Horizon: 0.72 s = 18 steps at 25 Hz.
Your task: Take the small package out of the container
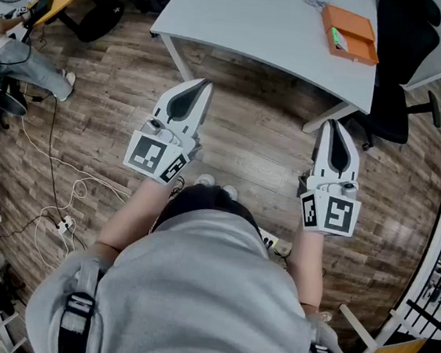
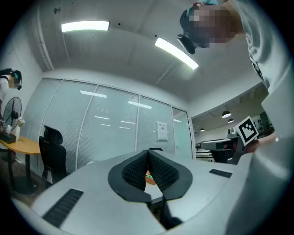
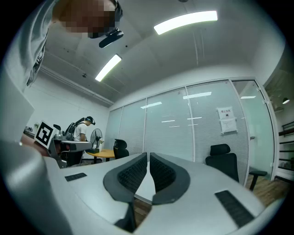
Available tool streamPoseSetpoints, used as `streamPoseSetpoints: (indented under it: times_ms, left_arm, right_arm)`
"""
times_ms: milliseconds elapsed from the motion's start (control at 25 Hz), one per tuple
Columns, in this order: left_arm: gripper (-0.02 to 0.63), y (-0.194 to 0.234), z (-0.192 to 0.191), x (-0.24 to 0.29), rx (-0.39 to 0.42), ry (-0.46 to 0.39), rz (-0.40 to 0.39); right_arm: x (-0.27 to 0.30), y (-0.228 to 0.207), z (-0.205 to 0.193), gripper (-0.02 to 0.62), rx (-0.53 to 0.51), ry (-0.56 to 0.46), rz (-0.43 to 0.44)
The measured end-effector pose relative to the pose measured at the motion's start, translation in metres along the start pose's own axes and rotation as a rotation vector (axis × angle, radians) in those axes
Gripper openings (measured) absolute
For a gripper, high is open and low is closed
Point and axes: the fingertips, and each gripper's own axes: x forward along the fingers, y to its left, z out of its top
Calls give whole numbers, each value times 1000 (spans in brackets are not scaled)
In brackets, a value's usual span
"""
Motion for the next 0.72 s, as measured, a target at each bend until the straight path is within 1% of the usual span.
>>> streamPoseSetpoints:
  times_ms: [200,520,720]
  left_arm:
    - [20,2,7,3,2,2,17]
    - [20,0,0,12,0,27,20]
    - [20,12,-4,20,-4,32,31]
  right_arm:
    - [-7,2,5,52,24,-11,-12]
    - [-2,-2,1,52,58,7,-14]
    - [12,-1,-3,52,58,9,-8]
